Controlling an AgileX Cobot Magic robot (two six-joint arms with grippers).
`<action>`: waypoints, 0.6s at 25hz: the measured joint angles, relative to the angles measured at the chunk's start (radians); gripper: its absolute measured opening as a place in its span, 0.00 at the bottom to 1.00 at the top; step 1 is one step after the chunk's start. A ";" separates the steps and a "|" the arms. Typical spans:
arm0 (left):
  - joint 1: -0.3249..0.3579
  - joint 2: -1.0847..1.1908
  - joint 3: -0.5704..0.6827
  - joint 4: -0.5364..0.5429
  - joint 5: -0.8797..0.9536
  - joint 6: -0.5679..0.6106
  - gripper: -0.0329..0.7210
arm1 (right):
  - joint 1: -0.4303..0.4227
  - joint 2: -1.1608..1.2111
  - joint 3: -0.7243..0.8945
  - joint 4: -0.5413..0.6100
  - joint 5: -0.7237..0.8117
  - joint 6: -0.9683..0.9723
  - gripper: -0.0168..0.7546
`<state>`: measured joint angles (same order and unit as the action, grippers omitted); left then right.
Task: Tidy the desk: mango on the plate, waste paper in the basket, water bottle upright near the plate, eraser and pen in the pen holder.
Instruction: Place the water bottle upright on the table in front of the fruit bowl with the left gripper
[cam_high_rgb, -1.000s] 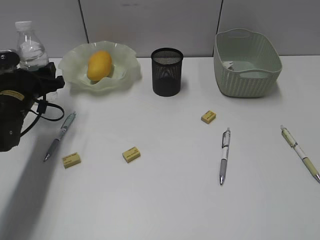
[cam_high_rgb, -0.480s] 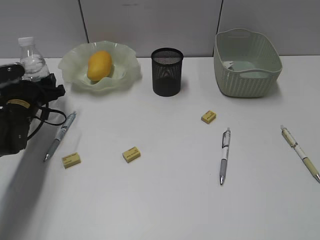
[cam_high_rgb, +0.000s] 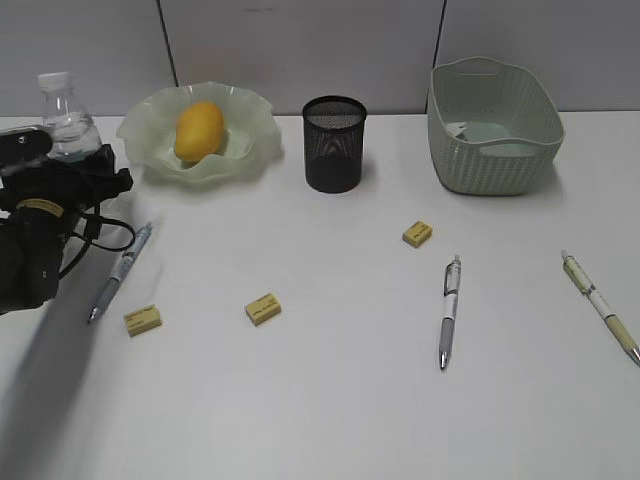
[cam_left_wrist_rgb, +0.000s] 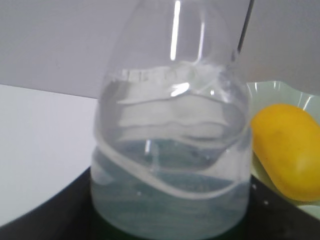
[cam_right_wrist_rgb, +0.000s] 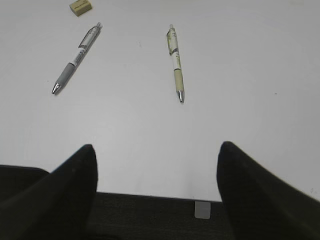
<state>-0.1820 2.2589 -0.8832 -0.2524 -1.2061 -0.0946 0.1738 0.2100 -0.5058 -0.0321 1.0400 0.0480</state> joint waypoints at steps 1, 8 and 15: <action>0.000 0.000 0.001 0.001 -0.001 0.000 0.72 | 0.000 0.000 0.000 0.000 0.000 0.000 0.78; 0.000 0.000 0.014 0.034 -0.011 0.000 0.73 | 0.000 0.000 0.000 0.000 0.000 0.000 0.78; 0.000 -0.001 0.049 0.046 -0.046 0.000 0.73 | 0.000 0.000 0.000 0.000 0.000 0.000 0.78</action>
<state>-0.1820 2.2579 -0.8340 -0.2061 -1.2524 -0.0946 0.1738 0.2100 -0.5058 -0.0321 1.0400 0.0480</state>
